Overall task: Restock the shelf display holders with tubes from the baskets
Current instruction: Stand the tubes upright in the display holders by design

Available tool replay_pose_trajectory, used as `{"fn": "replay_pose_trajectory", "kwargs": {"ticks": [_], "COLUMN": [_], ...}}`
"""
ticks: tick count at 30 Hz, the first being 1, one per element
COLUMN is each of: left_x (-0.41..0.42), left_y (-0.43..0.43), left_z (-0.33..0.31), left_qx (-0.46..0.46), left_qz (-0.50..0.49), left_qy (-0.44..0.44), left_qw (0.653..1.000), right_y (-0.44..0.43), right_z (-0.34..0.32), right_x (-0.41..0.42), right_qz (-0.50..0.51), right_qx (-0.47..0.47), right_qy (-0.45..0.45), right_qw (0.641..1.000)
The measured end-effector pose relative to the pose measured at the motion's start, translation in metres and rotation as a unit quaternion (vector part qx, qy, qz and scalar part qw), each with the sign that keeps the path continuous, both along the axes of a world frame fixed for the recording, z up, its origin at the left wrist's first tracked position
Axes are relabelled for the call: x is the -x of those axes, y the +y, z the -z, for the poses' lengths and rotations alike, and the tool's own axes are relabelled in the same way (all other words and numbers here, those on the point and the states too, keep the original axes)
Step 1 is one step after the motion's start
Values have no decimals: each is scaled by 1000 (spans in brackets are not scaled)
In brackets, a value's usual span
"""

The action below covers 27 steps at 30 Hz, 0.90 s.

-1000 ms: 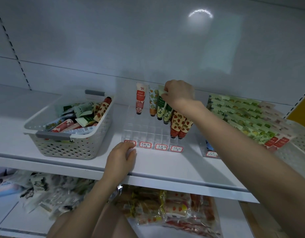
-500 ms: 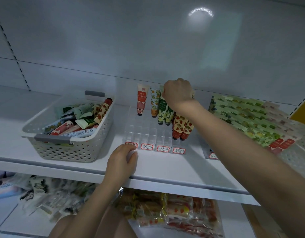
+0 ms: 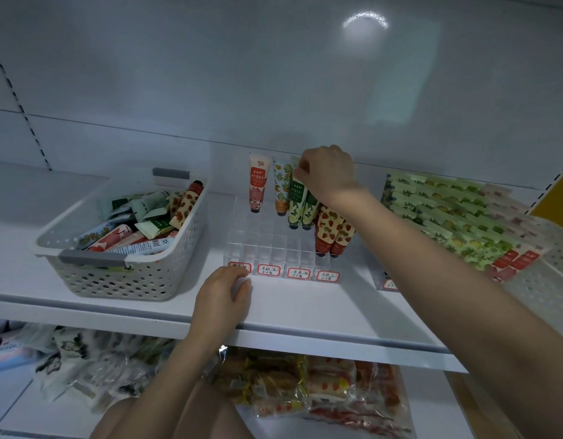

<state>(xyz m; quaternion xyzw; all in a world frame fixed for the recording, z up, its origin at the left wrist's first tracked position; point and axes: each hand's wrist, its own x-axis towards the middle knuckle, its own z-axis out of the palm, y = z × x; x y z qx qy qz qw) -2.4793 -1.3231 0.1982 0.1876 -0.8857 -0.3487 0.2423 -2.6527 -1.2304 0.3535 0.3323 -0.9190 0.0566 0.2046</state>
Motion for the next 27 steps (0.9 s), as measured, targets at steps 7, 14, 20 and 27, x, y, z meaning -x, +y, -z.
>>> {"fn": "replay_pose_trajectory", "kwargs": {"ticks": [7,14,20,27], "left_x": [-1,-9,-26,-3], "left_y": [1,8,-54,-140], "left_z": [-2,-43,-91,-105], "left_qx": [-10,85,193,183], "left_qz": [0,-3,-34,-129], "left_qy": [-5,63,126,-129], "left_qw": [1000,994,972,966], "right_y": [4,-16,-69,-141], "right_z": [1,-13,-25,-4], "right_x": [-1,-26,-56,-70], "right_qz": [-12,-100,-125,-86], "right_qx": [60,170,151,54], "right_qy": [19,-57,-215,-311], "right_qw": [998,979,957,945]}}
